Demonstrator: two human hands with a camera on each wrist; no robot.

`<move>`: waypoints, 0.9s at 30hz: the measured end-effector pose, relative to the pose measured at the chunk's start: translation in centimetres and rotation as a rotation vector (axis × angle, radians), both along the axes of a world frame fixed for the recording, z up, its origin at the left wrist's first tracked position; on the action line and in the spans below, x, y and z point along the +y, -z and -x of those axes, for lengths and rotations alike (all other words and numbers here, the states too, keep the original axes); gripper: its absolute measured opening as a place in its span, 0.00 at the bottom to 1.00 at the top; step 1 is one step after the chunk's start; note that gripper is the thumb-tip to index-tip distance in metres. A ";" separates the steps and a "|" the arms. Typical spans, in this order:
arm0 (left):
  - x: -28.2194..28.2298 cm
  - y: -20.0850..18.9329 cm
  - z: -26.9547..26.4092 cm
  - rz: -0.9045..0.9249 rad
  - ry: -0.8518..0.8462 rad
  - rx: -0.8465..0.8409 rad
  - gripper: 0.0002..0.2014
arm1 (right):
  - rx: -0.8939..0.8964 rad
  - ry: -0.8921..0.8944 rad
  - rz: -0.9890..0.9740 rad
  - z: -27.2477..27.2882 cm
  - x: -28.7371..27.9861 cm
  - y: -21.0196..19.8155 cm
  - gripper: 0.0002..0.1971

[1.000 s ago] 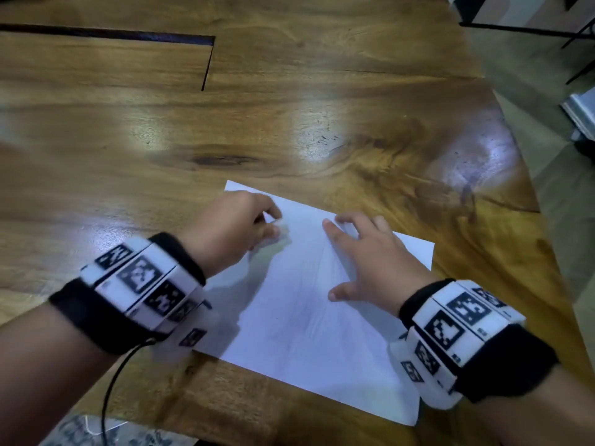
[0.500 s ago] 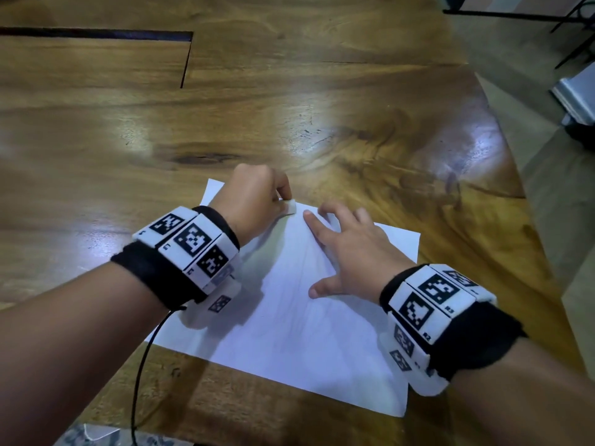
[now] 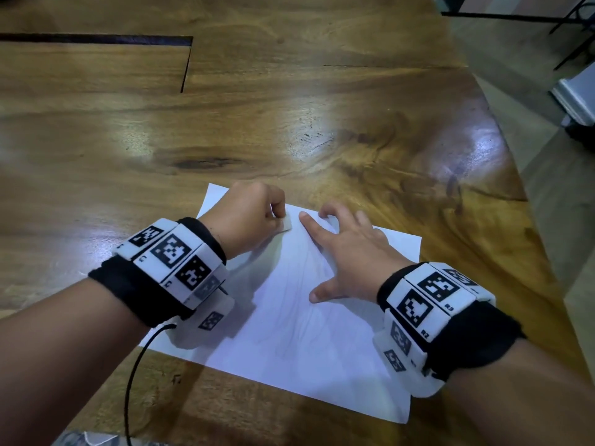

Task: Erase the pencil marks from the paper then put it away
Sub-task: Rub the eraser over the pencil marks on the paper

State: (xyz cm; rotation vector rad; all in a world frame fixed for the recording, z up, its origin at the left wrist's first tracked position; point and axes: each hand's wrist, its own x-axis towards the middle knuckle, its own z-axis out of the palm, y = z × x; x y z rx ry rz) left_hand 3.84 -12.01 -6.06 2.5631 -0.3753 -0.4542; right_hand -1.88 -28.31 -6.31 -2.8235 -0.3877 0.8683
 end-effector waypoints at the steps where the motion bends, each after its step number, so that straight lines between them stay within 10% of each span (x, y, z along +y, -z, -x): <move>1: 0.1 -0.1 -0.1 -0.005 0.023 0.016 0.01 | -0.001 0.000 -0.002 0.0 0.0 0.0 0.58; 18: -1.2 -0.8 -1.2 -0.037 0.108 -0.109 0.03 | -0.007 -0.003 0.010 0.0 0.1 0.1 0.58; 27: 3.0 0.1 5.6 -0.096 0.501 0.129 0.02 | 0.009 -0.001 0.006 0.0 0.1 0.0 0.58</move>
